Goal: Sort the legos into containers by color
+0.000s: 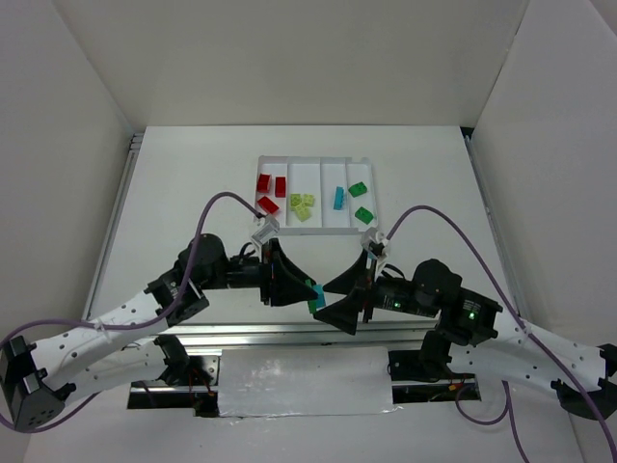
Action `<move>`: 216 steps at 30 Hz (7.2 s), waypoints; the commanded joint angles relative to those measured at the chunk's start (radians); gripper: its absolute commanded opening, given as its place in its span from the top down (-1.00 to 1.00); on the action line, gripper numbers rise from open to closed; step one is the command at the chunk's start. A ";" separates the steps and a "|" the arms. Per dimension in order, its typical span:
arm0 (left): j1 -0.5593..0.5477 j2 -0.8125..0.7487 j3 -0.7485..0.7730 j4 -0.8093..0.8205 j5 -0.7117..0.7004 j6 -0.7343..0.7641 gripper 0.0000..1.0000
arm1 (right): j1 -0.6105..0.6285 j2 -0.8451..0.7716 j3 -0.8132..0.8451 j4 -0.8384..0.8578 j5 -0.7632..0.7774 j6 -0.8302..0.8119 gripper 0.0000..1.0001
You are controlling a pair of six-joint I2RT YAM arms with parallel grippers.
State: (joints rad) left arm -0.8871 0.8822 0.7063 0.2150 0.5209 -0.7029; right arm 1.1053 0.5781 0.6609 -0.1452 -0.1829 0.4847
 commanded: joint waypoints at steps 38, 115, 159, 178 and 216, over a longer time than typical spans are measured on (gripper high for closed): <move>0.074 0.470 0.537 -0.333 -0.663 0.233 1.00 | -0.119 -0.061 0.089 -0.461 0.707 0.342 1.00; 0.203 -0.124 0.302 -0.953 -0.944 0.069 -0.99 | -0.575 1.419 0.944 -0.444 0.537 0.129 -0.08; 0.208 -0.149 0.232 -0.948 -0.898 0.108 -0.99 | -0.691 1.016 0.285 -0.298 0.597 0.311 -0.83; 0.209 -0.141 0.231 -0.936 -0.871 0.125 -0.99 | -0.713 1.095 0.370 -0.367 0.488 0.163 -0.59; 0.208 -0.086 0.033 -0.423 -0.440 -0.216 -0.99 | -0.182 0.505 0.120 -0.274 0.516 0.065 0.64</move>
State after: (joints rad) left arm -0.6788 0.7727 0.7692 -0.4656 -0.0925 -0.7723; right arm 0.8227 1.1580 0.7929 -0.4870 0.2882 0.5823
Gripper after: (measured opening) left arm 0.994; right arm 0.624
